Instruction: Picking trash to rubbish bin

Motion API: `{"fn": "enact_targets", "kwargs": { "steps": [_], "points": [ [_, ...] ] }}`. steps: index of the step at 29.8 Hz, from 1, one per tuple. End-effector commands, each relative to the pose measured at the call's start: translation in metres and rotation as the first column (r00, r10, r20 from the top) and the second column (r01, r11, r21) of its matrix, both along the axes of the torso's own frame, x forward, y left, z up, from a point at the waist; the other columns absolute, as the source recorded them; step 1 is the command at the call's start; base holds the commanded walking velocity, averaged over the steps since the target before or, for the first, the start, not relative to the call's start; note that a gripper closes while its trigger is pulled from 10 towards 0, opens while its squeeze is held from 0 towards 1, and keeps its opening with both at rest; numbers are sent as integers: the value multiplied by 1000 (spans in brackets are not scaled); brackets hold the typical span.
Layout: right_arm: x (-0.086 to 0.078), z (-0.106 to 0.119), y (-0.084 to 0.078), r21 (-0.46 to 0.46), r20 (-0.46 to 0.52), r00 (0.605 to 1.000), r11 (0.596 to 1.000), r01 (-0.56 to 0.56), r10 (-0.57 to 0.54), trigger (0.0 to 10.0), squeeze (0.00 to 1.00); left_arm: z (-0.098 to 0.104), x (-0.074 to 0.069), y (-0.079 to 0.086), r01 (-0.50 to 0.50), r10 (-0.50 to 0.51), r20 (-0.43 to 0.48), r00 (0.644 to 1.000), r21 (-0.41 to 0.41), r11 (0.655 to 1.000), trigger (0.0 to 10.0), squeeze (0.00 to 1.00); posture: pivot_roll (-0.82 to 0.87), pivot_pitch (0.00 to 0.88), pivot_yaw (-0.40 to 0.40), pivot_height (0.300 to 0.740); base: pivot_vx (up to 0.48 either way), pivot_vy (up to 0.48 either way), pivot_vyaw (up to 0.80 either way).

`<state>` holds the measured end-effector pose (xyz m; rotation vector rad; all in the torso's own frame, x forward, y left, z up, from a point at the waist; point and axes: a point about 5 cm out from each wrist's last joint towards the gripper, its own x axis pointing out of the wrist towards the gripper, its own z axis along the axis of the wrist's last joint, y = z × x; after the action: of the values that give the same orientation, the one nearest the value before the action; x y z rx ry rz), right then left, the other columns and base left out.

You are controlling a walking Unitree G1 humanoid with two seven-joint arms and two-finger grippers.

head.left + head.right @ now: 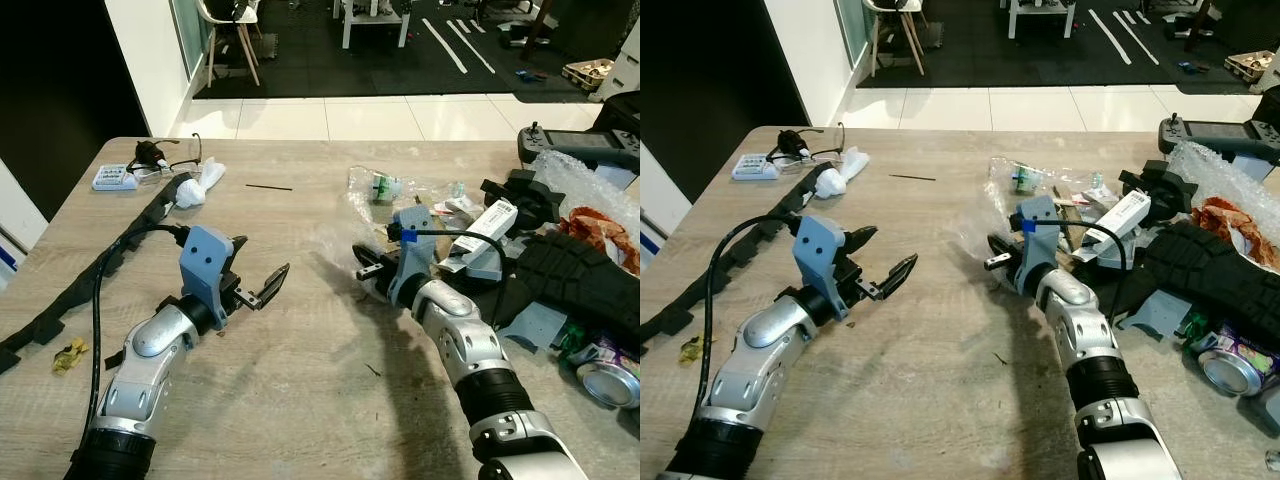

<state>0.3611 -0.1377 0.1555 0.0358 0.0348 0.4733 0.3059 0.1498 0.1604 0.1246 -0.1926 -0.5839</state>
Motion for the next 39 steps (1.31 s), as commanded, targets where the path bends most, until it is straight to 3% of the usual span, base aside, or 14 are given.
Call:
{"fn": "enact_targets", "kwargs": {
  "steps": [1,4,6,9,11,12,13,19,20,22,23,24,25,39],
  "points": [
    [1,11,2,18,24,1000,1000,-4,4,0,0,-2,1,2,-9,9,-10,1000,-12,1000,10000,0,12,134,55,740,0,0,0],
    [0,14,6,35,24,999,999,-28,27,0,0,-3,0,2,-5,5,-12,1000,-10,1000,10000,0,12,134,55,740,0,0,0],
    [-6,14,18,85,-20,993,990,-113,116,0,0,-4,0,2,-3,3,-13,1000,-5,1000,10000,0,11,133,54,740,0,0,0],
    [-19,3,34,40,-106,958,963,-265,268,0,0,-4,0,3,-4,4,-13,1000,-4,1000,10000,0,11,133,54,740,0,0,0],
    [-38,-7,51,19,-164,888,901,-433,430,0,0,-4,-1,2,16,-16,-16,1000,7,1000,10000,0,12,135,53,740,0,0,0],
    [-56,-15,64,28,-213,807,829,-558,551,0,0,-4,-2,1,39,-38,-20,999,23,999,10000,0,12,135,53,740,0,0,0],
    [-62,-17,67,33,-230,779,805,-593,583,0,0,-5,-3,1,49,-48,-25,999,27,998,10000,0,17,135,50,740,0,0,0],
    [-76,-24,65,19,-300,712,750,-661,635,0,0,-7,-8,0,97,-95,-47,994,44,994,10000,0,17,135,50,740,0,0,0],
    [-78,-24,62,4,-320,703,743,-670,635,1608,0,-7,-7,2,88,-86,-46,995,47,995,10000,0,17,135,50,740,0,0,0],
    [-79,-24,60,-3,-328,702,743,-670,632,1608,0,-7,-7,2,84,-82,-45,996,47,995,10000,0,17,135,50,740,0,0,0],
    [-78,-24,57,-24,-339,708,747,-664,619,4863,569,-7,-6,3,76,-74,-42,996,47,996,10000,0,17,135,50,740,0,0,0],
    [-78,-24,57,-24,-339,708,747,-664,619,4863,569,-7,-6,3,76,-74,-42,996,47,996,10000,0,17,135,50,740,0,0,0],
    [-77,-24,51,-54,-358,724,761,-647,590,10000,1000,-7,-5,3,63,-61,-36,997,47,997,10000,0,17,135,50,740,0,0,0],
    [-59,-19,6,-260,-378,848,837,-482,371,10000,1000,-3,-1,6,21,-21,-13,1000,37,999,10000,0,11,139,55,740,0,0,0]
  ]
}}
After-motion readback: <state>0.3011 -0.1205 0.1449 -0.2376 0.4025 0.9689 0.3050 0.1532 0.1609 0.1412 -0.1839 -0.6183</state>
